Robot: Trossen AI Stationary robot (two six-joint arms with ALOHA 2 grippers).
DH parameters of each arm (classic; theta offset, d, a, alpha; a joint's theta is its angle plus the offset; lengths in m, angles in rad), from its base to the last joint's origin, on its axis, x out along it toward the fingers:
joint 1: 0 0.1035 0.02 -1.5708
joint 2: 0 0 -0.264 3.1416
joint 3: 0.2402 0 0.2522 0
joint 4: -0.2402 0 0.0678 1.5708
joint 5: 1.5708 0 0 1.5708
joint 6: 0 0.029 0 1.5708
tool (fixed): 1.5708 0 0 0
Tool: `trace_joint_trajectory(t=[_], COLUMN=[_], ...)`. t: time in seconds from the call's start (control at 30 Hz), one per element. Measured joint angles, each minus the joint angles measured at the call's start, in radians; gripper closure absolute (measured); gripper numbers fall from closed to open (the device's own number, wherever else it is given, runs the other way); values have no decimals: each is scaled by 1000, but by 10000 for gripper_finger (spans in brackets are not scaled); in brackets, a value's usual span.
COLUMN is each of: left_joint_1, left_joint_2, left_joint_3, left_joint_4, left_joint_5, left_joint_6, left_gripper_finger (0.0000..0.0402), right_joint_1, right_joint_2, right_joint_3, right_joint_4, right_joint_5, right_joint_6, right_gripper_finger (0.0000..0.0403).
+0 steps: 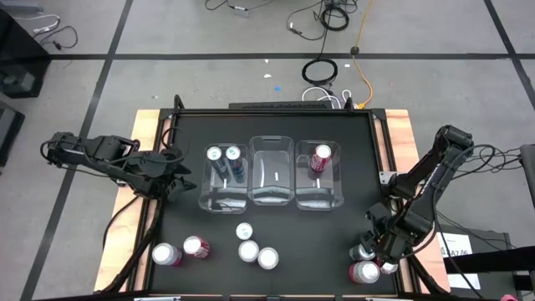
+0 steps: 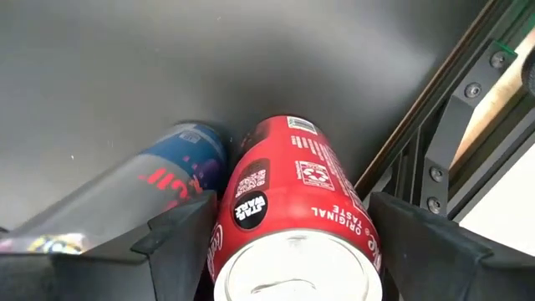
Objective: Sort soda cans
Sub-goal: Put the bottom right red soda can into the right transparent bin
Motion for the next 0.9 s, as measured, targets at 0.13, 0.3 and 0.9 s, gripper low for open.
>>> trace_joint_trajectory(t=[0.13, 0.3, 0.9], left_joint_1=[0, 0, 0], left_joint_2=[0, 0, 0], left_joint_3=[0, 0, 0], left_joint_4=[0, 0, 0], left_joint_5=[0, 0, -8], left_joint_6=[0, 0, -2], left_gripper_finger=[77, 77, 77], right_joint_1=[0, 0, 0], right_joint_2=[-8, -24, -28], right_joint_3=[0, -5, -2], right_joint_4=[3, -9, -15], right_joint_5=[0, -1, -102], right_joint_6=[-34, -43, -138], right_gripper_finger=[100, 78, 18])
